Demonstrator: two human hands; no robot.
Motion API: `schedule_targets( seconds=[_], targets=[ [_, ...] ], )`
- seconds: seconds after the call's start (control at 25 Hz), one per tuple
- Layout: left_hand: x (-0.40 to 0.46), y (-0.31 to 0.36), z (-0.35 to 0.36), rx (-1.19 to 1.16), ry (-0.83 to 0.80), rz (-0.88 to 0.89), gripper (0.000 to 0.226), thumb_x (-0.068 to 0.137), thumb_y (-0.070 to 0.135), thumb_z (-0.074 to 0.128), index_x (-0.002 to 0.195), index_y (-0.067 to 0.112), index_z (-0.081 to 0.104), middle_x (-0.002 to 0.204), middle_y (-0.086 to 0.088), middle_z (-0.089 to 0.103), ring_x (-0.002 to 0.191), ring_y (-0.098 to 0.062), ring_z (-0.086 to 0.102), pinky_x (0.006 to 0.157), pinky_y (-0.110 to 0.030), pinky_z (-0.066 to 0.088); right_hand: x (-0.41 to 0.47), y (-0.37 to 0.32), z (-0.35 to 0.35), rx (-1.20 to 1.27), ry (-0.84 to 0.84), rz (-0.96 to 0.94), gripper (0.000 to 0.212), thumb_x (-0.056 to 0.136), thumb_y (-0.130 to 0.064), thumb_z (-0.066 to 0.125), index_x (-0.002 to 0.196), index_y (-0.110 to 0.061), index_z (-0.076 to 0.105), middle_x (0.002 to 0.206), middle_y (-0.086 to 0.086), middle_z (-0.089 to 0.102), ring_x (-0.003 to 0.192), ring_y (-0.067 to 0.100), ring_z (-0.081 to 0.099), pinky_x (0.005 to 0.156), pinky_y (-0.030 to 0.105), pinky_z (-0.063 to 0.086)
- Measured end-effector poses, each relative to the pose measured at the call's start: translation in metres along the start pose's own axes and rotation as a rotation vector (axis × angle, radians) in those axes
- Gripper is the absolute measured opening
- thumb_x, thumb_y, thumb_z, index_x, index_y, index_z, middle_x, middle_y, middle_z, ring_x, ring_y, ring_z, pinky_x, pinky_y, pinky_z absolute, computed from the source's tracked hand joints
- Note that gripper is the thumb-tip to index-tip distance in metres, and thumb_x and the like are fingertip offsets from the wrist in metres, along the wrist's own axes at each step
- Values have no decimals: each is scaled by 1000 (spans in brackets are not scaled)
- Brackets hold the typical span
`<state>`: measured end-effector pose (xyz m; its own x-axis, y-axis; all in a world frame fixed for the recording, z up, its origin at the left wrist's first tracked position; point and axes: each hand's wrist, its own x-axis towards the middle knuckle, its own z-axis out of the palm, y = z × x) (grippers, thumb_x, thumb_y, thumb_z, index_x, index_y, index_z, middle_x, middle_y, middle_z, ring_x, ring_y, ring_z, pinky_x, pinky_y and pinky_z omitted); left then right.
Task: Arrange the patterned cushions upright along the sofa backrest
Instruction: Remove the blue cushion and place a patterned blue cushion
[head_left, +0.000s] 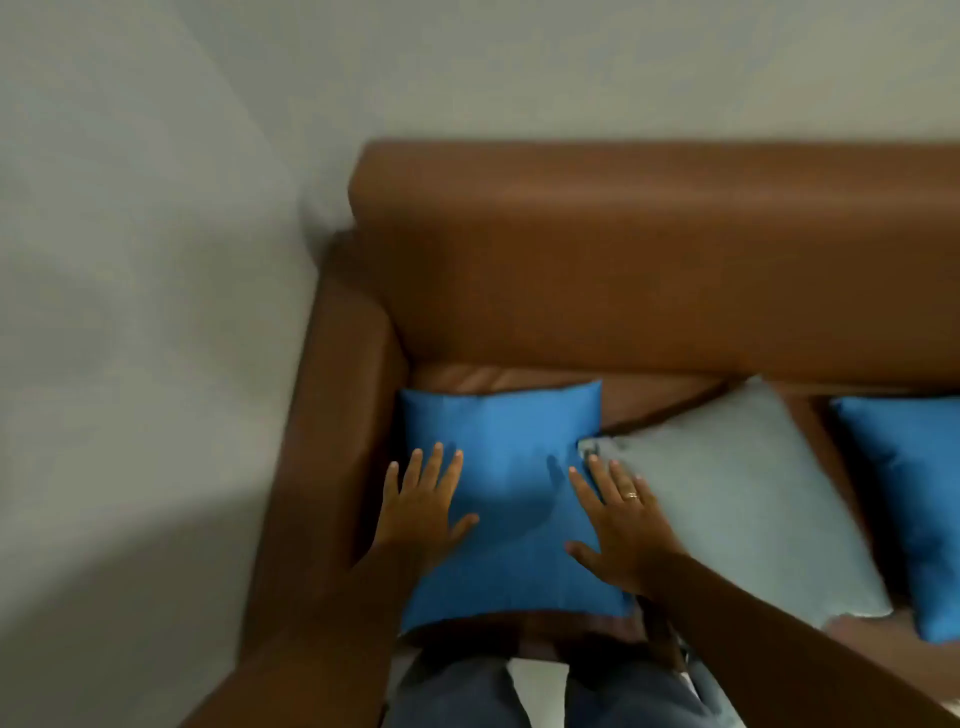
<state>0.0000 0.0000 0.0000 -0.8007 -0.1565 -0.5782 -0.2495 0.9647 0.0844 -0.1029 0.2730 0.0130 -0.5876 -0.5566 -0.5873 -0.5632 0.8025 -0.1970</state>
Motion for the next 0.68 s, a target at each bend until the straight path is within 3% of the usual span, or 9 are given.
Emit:
schedule_targets(
  seconds=[0.12, 0.28, 0.4, 0.48, 0.6, 0.68],
  targets=[
    [34, 5, 65, -56, 28, -1, 92, 89, 79, 23, 157, 31, -16, 171, -10, -10, 157, -37, -5, 124, -58, 1, 41, -4, 63, 88, -14, -9, 89, 89, -69, 35, 158, -26, 0, 168, 14, -2, 153, 40, 3, 120, 54, 9],
    [62, 4, 125, -164, 230, 12, 97, 87, 76, 33, 161, 21, 5, 169, -19, 10, 155, -42, 7, 121, -63, 6, 73, -18, 122, 99, 94, 96, 88, 88, -73, 22, 157, -29, -8, 169, 12, -1, 152, 40, 0, 114, 68, 10],
    [63, 0, 130, -198, 299, 67, 95, 88, 75, 36, 161, 23, 5, 170, -17, 6, 155, -41, 4, 121, -62, 3, 65, -15, 133, 215, 240, 125, 87, 86, -72, 38, 157, -31, 6, 168, 11, 11, 151, 39, 8, 113, 64, 19],
    [57, -6, 120, -311, 329, 50, 91, 89, 71, 40, 162, 27, 8, 170, -12, 3, 157, -38, 3, 123, -58, 3, 58, -11, 130, 518, 334, 223, 88, 84, -67, 51, 155, -30, 15, 166, 8, 19, 151, 31, 17, 118, 54, 22],
    [55, -26, 102, -809, 289, -202, 81, 93, 61, 49, 161, 31, 15, 171, -9, 9, 157, -30, 12, 126, -44, 11, 63, 0, 115, 1039, 341, 412, 93, 75, -66, 68, 152, -35, 26, 155, -9, 38, 142, 14, 37, 114, 33, 32],
    [60, -36, 88, -1275, 167, -363, 73, 101, 50, 53, 161, 30, 18, 167, 2, 25, 153, -20, 28, 126, -39, 21, 72, 9, 101, 1183, 249, 478, 97, 65, -68, 75, 147, -37, 35, 143, -14, 48, 131, 14, 49, 104, 26, 39]
  ],
)
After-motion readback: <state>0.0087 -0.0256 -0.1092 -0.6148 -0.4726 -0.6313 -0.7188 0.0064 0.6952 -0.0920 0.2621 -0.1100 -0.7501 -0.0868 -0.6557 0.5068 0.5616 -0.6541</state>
